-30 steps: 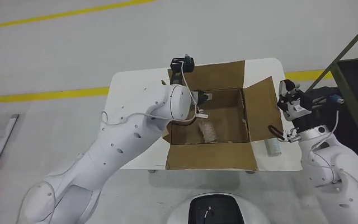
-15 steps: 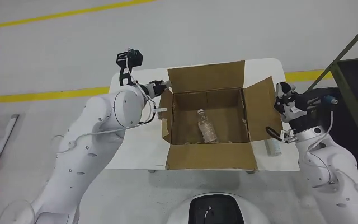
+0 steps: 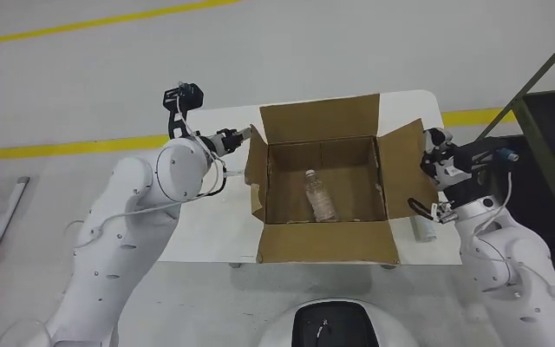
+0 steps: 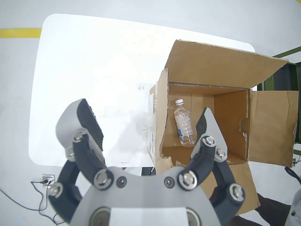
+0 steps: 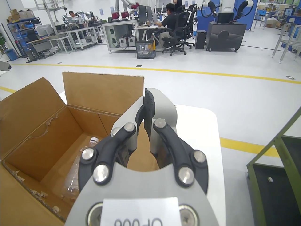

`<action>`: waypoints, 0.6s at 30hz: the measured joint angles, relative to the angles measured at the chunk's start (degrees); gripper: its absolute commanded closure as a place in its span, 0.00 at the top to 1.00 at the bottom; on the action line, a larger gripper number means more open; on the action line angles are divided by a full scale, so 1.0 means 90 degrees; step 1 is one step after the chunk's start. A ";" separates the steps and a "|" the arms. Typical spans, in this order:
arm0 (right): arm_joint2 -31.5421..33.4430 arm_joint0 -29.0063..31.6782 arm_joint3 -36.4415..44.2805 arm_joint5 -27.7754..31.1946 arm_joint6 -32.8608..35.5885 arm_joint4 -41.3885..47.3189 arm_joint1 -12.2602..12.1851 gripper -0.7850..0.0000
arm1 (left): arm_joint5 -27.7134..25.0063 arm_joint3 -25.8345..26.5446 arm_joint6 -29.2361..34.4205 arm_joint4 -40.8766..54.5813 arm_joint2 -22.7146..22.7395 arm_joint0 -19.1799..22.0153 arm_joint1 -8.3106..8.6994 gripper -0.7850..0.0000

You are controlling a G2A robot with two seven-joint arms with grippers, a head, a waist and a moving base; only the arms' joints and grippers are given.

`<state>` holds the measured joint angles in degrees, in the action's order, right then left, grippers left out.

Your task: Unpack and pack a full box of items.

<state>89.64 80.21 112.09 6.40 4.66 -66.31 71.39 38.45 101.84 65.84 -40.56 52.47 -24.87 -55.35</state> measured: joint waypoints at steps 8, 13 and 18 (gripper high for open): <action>-0.0055 0.0029 -0.0014 -0.0003 0.0003 -0.0009 0.0004 0.00 | -0.1575 0.0183 -0.0427 -0.1100 -0.0218 -0.0229 0.0074 1.00; -0.0063 0.0052 -0.0014 -0.0007 0.0004 -0.0018 0.0006 0.00 | -0.2385 0.0279 -0.0509 -0.1764 0.0085 -0.0551 0.0210 1.00; -0.0071 0.0059 -0.0012 0.0012 0.0023 -0.0026 0.0004 0.00 | -0.3029 0.0451 -0.0793 -0.1801 0.0769 -0.1221 0.0394 1.00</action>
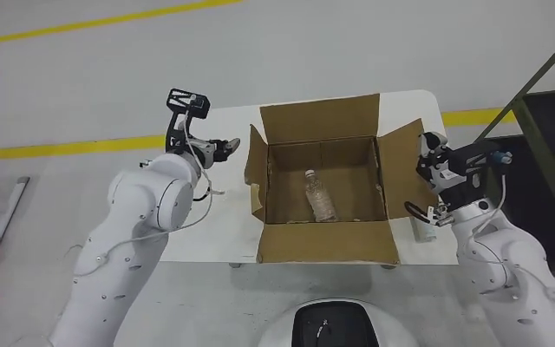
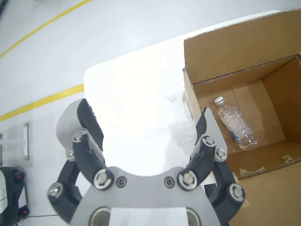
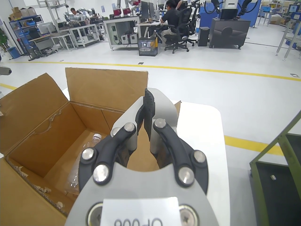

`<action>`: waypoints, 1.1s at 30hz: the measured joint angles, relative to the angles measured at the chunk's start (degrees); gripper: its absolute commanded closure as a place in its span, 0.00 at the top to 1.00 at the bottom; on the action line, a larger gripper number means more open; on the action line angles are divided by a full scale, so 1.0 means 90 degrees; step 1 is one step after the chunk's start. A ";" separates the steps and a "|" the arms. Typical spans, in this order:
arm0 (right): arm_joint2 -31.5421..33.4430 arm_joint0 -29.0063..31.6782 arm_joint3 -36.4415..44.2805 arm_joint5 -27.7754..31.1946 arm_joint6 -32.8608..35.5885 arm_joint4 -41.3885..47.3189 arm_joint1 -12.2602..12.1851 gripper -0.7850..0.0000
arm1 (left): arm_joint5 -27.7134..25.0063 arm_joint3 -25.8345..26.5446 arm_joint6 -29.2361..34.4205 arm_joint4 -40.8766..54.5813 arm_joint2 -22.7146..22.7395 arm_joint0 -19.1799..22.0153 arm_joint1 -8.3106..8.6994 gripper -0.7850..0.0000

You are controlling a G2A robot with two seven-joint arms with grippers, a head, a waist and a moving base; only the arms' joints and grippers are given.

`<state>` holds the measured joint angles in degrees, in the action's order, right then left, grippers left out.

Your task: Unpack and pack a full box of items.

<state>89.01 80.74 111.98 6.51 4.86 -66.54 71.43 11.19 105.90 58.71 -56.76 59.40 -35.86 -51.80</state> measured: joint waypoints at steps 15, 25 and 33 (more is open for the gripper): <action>0.0095 -0.0178 0.0110 -0.0080 0.0523 0.0017 -0.0015 0.00 | -0.0868 0.0885 -0.0118 -0.0185 0.1167 -0.2306 0.0301 1.00; 0.1146 -0.0125 0.0511 0.0479 0.2214 -0.0348 -0.0189 0.00 | -0.0905 0.1041 -0.0088 -0.0129 0.1222 -0.2409 0.0290 1.00; 0.1953 0.0302 0.0713 0.0120 0.3240 -0.0477 -0.0253 0.00 | -0.0905 0.1041 -0.0088 -0.0129 0.1222 -0.2409 0.0290 1.00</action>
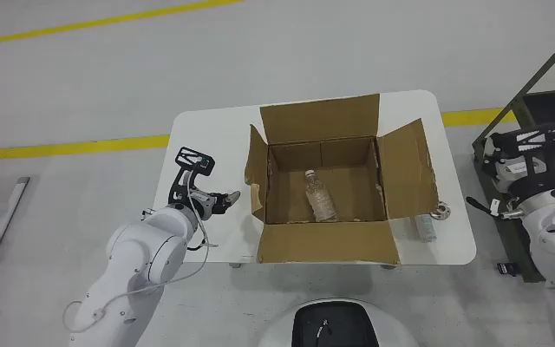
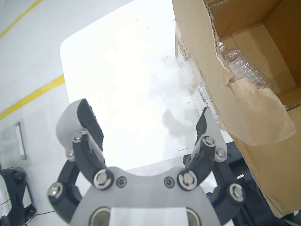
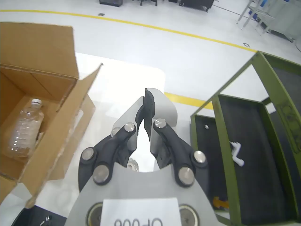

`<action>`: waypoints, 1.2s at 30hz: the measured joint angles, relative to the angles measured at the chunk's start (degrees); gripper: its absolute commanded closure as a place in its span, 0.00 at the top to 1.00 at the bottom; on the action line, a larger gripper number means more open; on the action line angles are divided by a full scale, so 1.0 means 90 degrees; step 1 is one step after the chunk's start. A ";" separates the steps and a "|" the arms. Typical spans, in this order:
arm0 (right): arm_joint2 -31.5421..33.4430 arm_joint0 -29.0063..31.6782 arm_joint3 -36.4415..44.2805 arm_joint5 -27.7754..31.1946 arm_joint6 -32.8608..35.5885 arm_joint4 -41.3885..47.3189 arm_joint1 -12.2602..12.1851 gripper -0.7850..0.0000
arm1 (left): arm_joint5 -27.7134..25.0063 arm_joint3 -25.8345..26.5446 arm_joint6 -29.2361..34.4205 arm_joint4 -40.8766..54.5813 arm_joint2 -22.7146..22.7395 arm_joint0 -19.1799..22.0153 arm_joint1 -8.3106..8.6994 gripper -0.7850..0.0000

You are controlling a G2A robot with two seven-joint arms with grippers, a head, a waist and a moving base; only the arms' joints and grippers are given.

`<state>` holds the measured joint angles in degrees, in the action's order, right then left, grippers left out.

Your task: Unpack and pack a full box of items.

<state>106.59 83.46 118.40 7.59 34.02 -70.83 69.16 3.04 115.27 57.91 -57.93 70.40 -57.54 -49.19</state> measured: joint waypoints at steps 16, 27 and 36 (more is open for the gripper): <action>-0.0259 0.0743 -0.0695 0.0072 0.0445 -0.0310 -0.0004 0.00 | 0.0000 0.0000 0.0000 0.0000 0.0000 0.0000 0.0000 1.00; -0.0468 0.0757 -0.0317 0.0220 0.1317 -0.0092 -0.0019 0.00 | 0.0000 0.0000 0.0000 0.0000 0.0000 0.0000 0.0000 1.00; -0.0953 -0.0099 -0.0449 0.0264 0.3874 0.0356 -0.0087 0.01 | 0.0000 0.0000 0.0000 0.0000 0.0000 0.0000 0.0000 1.00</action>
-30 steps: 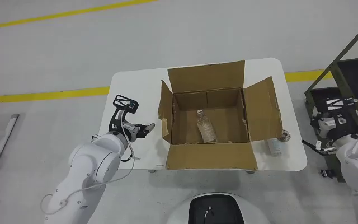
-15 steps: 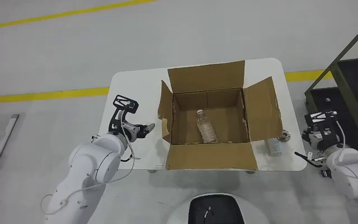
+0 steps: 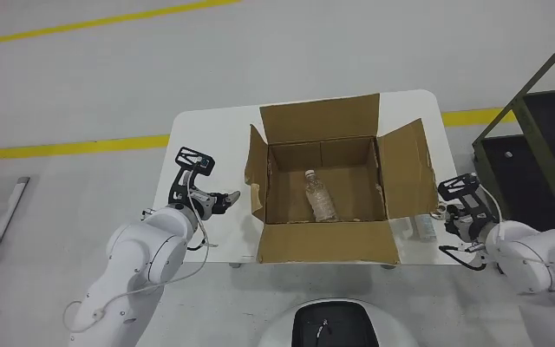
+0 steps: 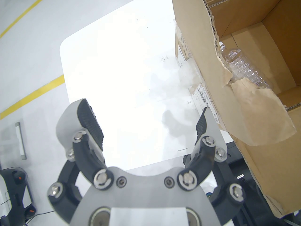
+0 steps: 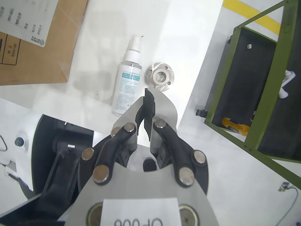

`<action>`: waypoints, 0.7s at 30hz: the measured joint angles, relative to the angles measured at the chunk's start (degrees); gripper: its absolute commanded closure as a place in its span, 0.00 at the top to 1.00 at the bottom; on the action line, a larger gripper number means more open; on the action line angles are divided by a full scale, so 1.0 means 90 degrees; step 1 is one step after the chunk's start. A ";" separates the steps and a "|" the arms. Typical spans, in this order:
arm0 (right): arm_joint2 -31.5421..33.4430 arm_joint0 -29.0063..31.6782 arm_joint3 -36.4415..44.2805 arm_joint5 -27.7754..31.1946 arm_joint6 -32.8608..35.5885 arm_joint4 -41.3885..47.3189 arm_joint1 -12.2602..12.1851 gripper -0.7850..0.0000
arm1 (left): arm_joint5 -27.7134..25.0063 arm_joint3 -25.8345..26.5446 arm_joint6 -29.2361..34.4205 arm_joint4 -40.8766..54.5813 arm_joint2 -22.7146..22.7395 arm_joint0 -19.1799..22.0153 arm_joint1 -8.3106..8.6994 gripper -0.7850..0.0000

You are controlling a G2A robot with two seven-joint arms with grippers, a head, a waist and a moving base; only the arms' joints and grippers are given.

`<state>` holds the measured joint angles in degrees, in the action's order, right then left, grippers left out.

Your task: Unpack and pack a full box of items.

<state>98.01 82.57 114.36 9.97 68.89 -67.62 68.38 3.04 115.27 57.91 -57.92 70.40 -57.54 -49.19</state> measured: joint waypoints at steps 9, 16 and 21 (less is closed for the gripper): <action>-0.0341 -0.0292 -0.0181 0.0009 0.0287 -0.0334 -0.0040 1.00 | 0.0000 0.0000 0.0000 0.0000 0.0000 0.0000 0.0000 1.00; -0.0336 -0.0290 -0.0178 0.0010 0.0284 -0.0327 -0.0040 1.00 | 0.0000 0.0000 0.0000 0.0000 0.0000 0.0000 0.0000 1.00; -0.0296 -0.0217 -0.0178 -0.0084 -0.0013 -0.0377 -0.0042 1.00 | 0.0000 0.0000 0.0000 0.0000 0.0000 0.0000 0.0000 1.00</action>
<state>95.34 80.62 112.75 9.21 68.77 -71.02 68.00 3.04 115.27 57.91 -57.92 70.40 -57.54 -49.19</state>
